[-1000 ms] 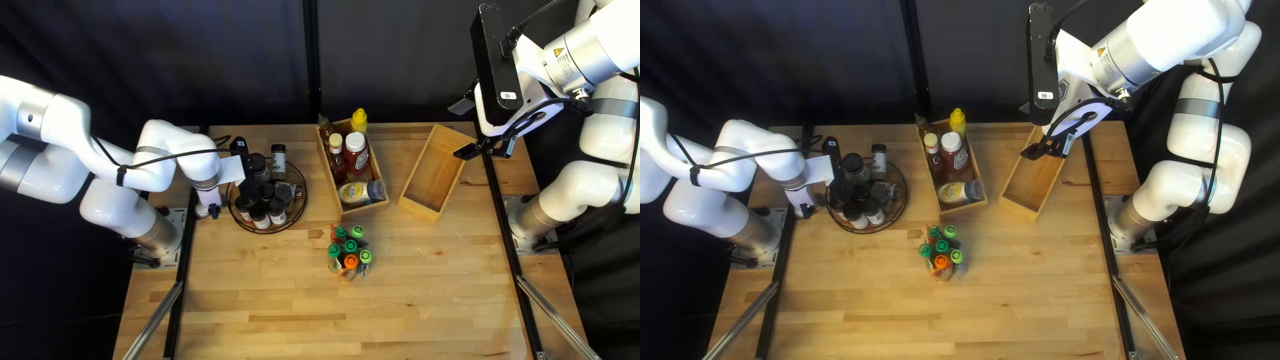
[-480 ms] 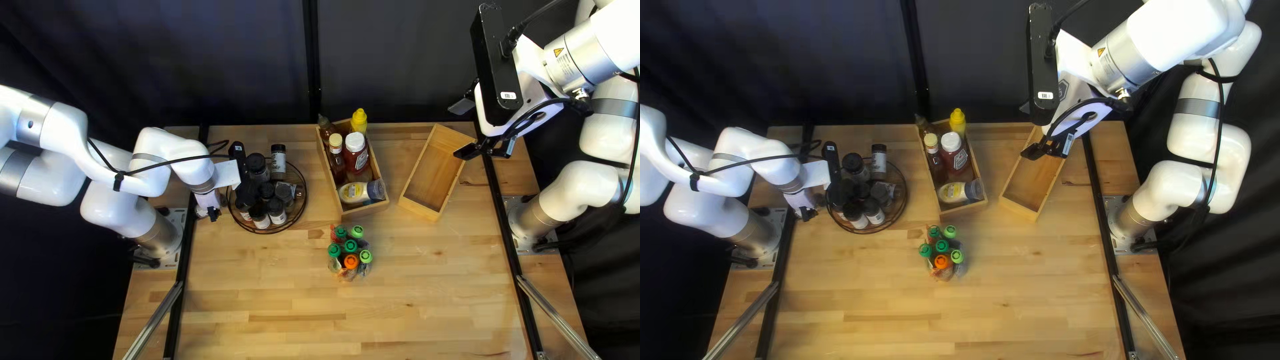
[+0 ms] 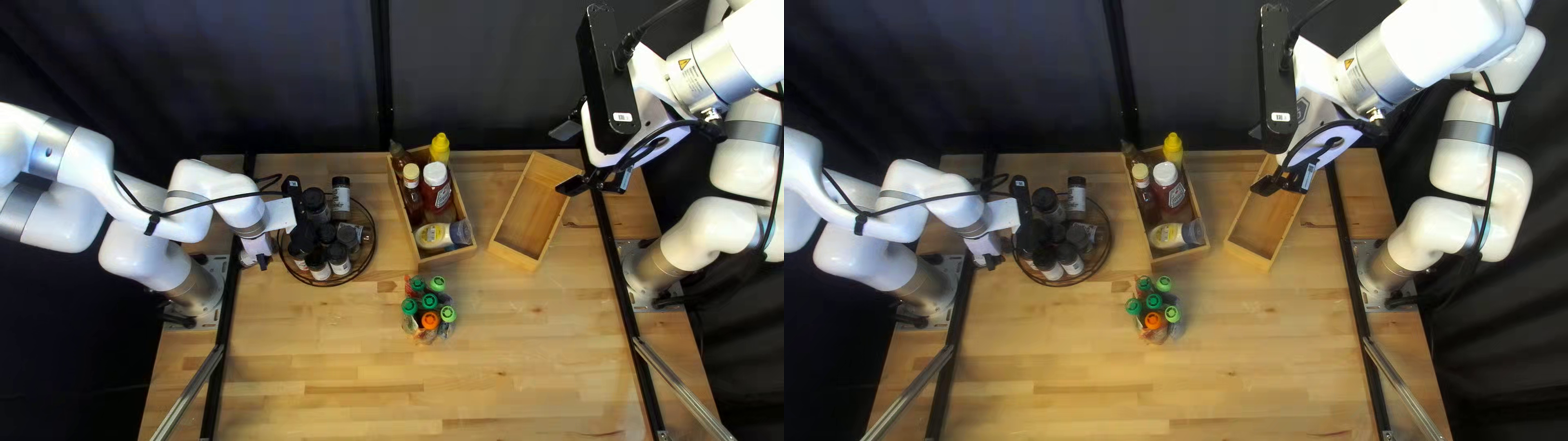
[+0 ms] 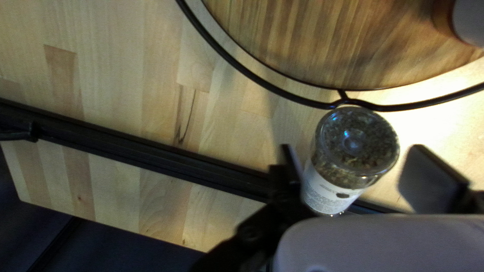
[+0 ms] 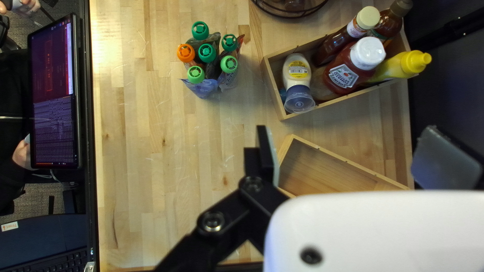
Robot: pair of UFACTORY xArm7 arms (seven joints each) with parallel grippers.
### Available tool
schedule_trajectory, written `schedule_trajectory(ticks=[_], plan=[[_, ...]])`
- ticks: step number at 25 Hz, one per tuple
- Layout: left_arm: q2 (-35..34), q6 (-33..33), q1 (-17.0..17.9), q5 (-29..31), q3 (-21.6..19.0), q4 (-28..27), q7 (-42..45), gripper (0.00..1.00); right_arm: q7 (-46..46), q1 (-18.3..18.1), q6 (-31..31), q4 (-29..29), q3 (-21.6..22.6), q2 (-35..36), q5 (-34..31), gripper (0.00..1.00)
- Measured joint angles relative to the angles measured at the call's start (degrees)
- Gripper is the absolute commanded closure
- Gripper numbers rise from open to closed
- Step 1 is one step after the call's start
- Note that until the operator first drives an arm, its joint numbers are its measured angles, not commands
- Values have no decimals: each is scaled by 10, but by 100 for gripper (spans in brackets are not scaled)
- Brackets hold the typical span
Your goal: Separate condiments, baby food and spices and place it in 3 different racks/containers
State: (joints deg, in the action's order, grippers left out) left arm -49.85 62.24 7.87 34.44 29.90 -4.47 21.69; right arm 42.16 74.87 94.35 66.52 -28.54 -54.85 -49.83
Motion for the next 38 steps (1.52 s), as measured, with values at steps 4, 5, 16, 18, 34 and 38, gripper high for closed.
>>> schedule_trajectory(ticks=[4,5,16,18,34,38], plan=[[-11,40,23,-28,-27,-29,6,100,0,0,0,0,0,0,0,0],[-12,51,30,-36,-35,-41,8,100,0,0,0,0,0,0,0,0],[11,183,83,-108,-124,-189,35,100,0,0,0,0,0,0,0,0],[23,203,89,-115,-137,-219,39,100,0,0,0,0,0,0,0,0],[261,166,119,-138,-70,-451,-79,96,0,0,0,0,0,0,0,0],[314,129,123,-153,-40,-474,-133,97,0,0,0,0,0,0,0,0]])
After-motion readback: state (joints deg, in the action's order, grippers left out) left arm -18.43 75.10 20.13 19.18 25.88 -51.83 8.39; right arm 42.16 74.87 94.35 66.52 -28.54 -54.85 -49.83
